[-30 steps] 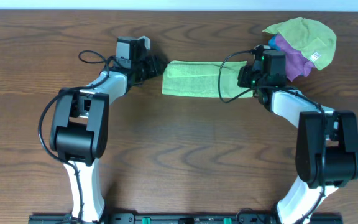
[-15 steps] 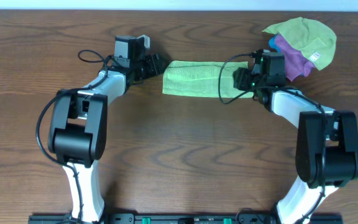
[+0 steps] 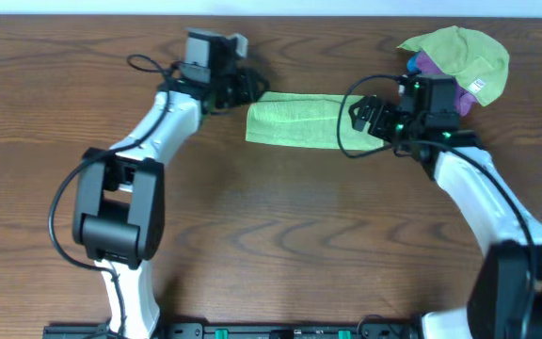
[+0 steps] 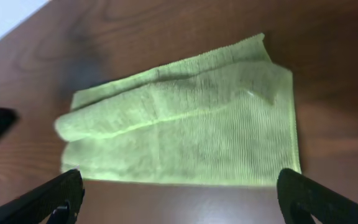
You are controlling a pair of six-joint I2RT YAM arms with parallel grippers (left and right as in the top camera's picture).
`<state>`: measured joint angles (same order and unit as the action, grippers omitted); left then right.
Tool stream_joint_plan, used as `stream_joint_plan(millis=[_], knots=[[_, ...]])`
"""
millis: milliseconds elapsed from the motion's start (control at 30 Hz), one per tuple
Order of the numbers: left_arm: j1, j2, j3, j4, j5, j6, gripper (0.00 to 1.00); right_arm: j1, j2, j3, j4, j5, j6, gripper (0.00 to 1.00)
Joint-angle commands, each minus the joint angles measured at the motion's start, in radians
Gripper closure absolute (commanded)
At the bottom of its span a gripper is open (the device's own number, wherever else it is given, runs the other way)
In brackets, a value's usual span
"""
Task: Fold the cloth
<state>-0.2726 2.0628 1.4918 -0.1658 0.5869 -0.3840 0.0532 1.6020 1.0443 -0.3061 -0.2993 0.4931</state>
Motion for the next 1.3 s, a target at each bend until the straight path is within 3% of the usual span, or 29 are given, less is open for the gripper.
stream_joint_plan(millis=[0, 167, 433, 800, 1267], knots=[[-0.035, 0.027, 0.013, -0.006, -0.077, 0.047, 0.82, -0.021, -0.033, 0.003, -0.063, -0.006, 0.098, 0.01], [-0.047, 0.098, 0.013, -0.006, -0.098, 0.047, 0.94, -0.023, -0.032, -0.005, -0.130, -0.031, 0.116, 0.01], [-0.051, 0.158, 0.013, 0.017, -0.229, 0.047, 0.94, -0.047, -0.029, -0.080, -0.095, -0.035, 0.139, 0.01], [-0.054, 0.203, 0.013, 0.066, -0.250, 0.010, 0.94, -0.055, -0.001, -0.320, 0.214, -0.067, 0.288, 0.01], [-0.055, 0.203, 0.013, 0.057, -0.246, 0.010, 0.94, -0.007, 0.283, -0.340, 0.639, -0.021, 0.447, 0.01]])
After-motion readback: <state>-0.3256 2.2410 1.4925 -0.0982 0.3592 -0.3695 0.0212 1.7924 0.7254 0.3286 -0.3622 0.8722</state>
